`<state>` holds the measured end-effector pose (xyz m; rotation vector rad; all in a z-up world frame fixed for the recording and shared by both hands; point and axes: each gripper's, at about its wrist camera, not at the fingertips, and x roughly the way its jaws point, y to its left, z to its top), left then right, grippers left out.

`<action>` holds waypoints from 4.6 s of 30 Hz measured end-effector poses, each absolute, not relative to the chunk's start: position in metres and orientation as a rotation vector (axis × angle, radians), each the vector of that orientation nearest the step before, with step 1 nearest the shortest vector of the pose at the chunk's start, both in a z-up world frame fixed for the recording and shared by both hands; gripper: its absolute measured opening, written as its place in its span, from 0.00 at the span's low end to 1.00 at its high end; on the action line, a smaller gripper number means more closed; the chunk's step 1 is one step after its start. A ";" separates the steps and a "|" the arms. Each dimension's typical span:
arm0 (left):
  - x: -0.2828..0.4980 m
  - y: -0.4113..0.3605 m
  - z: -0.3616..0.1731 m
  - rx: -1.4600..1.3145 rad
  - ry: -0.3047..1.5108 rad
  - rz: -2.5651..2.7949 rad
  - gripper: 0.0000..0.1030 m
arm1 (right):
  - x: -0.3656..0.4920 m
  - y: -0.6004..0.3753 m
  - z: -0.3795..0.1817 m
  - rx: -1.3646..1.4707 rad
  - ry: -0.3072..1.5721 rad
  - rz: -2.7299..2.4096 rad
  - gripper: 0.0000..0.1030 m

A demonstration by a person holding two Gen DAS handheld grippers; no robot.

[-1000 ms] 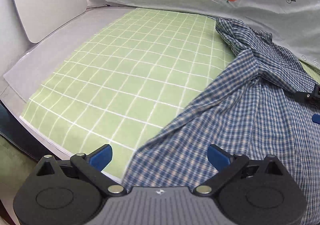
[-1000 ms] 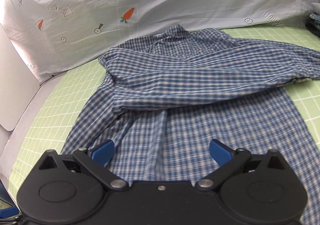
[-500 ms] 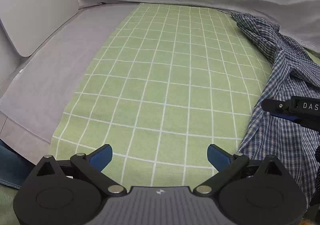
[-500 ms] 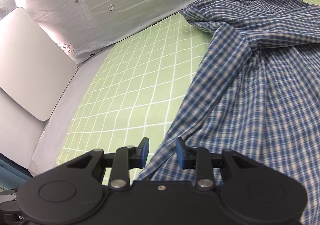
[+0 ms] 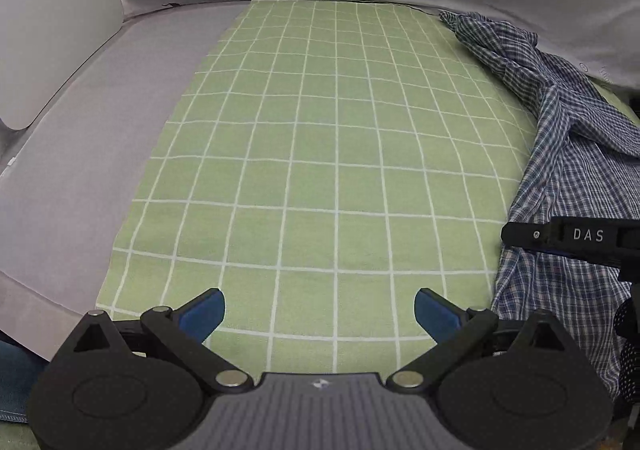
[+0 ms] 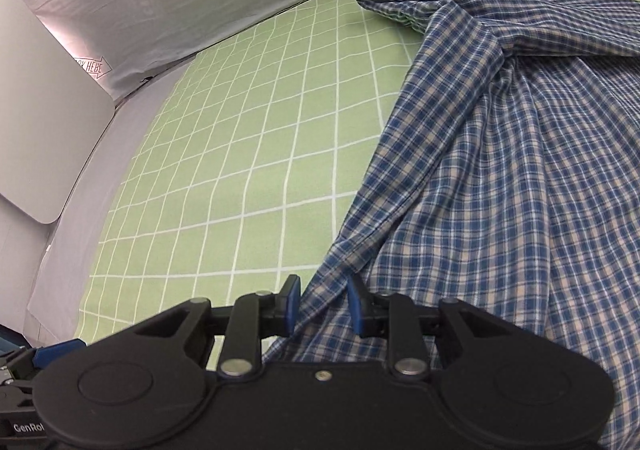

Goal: Fold clothes

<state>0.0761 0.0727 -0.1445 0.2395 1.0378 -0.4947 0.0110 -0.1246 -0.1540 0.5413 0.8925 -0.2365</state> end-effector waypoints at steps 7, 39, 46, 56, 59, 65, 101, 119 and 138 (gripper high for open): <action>0.070 0.066 -0.146 0.255 1.037 -0.526 0.97 | 0.010 -0.126 -0.152 0.512 0.869 -0.228 0.04; -0.014 -0.078 -0.145 0.169 1.063 -0.698 0.96 | -0.112 -0.297 -0.134 0.610 0.761 -0.310 0.03; -0.025 -0.097 -0.143 0.096 1.063 -0.803 0.76 | -0.120 -0.311 -0.135 0.601 0.775 -0.303 0.03; -0.030 -0.110 -0.140 -0.048 1.095 -0.886 0.07 | -0.138 -0.338 -0.144 0.614 0.812 -0.344 0.03; -0.040 -0.119 -0.137 -0.049 1.099 -0.936 0.05 | -0.144 -0.347 -0.145 0.625 0.818 -0.355 0.03; -0.065 -0.142 -0.147 -0.020 1.168 -0.964 0.05 | -0.153 -0.356 -0.149 0.603 0.853 -0.328 0.03; 0.044 -0.209 -0.116 -0.140 1.112 -0.639 0.54 | -0.108 -0.525 -0.139 0.581 0.759 -0.509 0.51; 0.330 -0.291 -0.186 -0.226 1.153 -0.406 0.70 | -0.049 -0.688 -0.169 0.507 0.721 -0.722 0.76; 0.317 -0.342 -0.102 -0.041 0.846 -0.379 0.03 | -0.046 -0.697 -0.057 0.274 0.421 -0.683 0.06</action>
